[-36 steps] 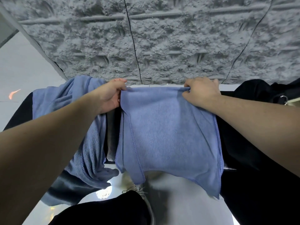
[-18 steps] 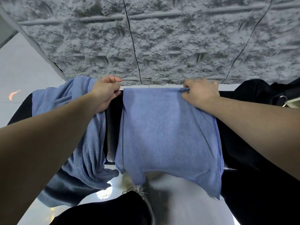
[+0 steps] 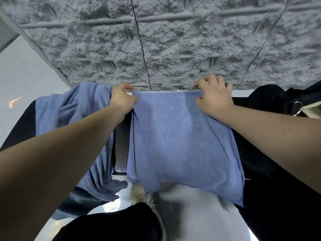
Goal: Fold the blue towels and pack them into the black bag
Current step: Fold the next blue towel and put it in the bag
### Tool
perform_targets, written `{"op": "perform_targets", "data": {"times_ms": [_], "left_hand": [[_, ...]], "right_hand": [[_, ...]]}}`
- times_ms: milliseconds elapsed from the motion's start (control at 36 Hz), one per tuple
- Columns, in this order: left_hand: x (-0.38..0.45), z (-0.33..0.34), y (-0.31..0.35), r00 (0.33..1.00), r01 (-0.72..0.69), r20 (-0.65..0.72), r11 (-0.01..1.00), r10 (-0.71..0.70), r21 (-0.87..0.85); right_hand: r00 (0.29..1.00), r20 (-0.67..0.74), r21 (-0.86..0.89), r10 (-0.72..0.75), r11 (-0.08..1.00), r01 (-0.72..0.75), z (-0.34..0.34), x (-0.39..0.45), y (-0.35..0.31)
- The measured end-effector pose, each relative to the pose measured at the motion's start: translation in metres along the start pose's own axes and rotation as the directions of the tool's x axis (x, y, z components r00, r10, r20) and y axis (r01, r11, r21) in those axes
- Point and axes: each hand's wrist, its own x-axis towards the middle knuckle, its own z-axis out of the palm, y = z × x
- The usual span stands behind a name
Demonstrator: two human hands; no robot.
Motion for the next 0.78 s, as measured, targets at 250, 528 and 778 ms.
{"op": "perform_targets", "data": {"times_ms": [250, 528, 778], "left_hand": [[-0.083, 0.008, -0.016, 1.000, -0.021, 0.023, 0.993, 0.018, 0.115], [-0.144, -0.004, -0.013, 0.997, -0.032, 0.080, 0.945, 0.007, 0.326], [-0.176, 0.000, -0.020, 0.988, 0.027, 0.136, 0.937, -0.079, 0.348]], "right_hand": [[0.987, 0.062, 0.104, -0.151, 0.984, 0.144, -0.015, -0.067, -0.006], [0.979, 0.194, 0.196, -0.055, 0.980, 0.016, -0.036, -0.147, -0.003], [0.875, 0.451, 0.024, 0.178, 0.977, -0.212, -0.060, -0.186, 0.009]]}}
